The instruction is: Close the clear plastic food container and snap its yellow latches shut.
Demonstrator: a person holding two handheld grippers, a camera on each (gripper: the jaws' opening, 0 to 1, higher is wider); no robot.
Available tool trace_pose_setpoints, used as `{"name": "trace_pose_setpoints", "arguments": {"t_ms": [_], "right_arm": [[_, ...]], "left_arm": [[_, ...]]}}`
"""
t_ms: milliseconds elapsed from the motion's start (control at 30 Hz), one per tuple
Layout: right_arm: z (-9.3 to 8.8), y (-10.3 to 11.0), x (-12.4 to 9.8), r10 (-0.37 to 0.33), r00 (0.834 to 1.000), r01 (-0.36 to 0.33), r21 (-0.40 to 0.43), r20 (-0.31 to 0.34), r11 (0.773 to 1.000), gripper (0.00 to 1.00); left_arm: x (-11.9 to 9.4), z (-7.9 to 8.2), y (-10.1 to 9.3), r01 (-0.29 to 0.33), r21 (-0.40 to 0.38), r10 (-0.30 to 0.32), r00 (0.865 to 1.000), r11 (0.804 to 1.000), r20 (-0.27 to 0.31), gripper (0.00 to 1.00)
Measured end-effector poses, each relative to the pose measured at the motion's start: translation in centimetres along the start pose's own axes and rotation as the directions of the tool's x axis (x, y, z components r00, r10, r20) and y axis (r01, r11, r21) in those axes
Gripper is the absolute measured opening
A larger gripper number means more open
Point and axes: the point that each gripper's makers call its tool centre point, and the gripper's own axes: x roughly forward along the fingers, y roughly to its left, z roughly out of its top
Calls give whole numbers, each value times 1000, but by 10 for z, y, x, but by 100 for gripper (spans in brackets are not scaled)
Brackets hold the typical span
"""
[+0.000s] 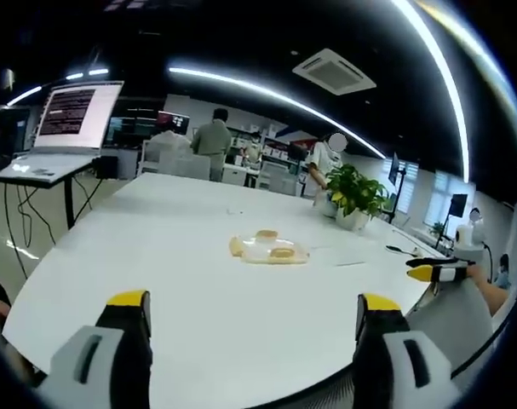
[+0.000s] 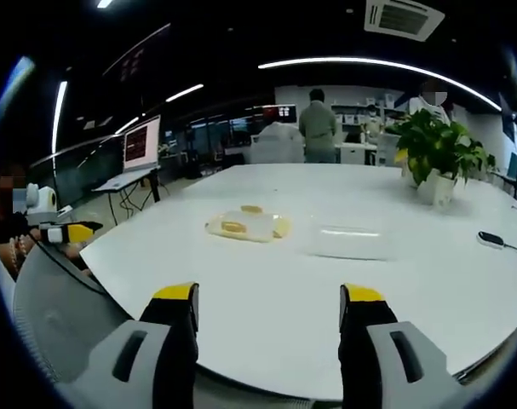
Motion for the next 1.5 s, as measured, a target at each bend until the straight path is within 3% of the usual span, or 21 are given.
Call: {"name": "trace_pose_setpoints", "arguments": {"t_ms": [200, 433, 967, 1500], "right_arm": [[-3, 1, 0, 1, 1000, -1, 5, -17, 1000, 63], [-1, 1, 0, -6, 1000, 6, -2, -5, 1000, 65], [-6, -6, 0, -56, 998, 55, -12, -41, 998, 81], [1, -16, -2, -104, 995, 104, 8, 12, 995, 97]], "left_arm": [[0, -4, 0, 3, -5, -3, 1000, 1000, -26, 99], [-2, -2, 3, -10, -17, 9, 1000, 1000, -12, 99], [-3, -1, 7, -18, -33, 18, 1000, 999, -1, 99], [-2, -3, 3, 2, -27, -2, 1000, 1000, -16, 99]]}}
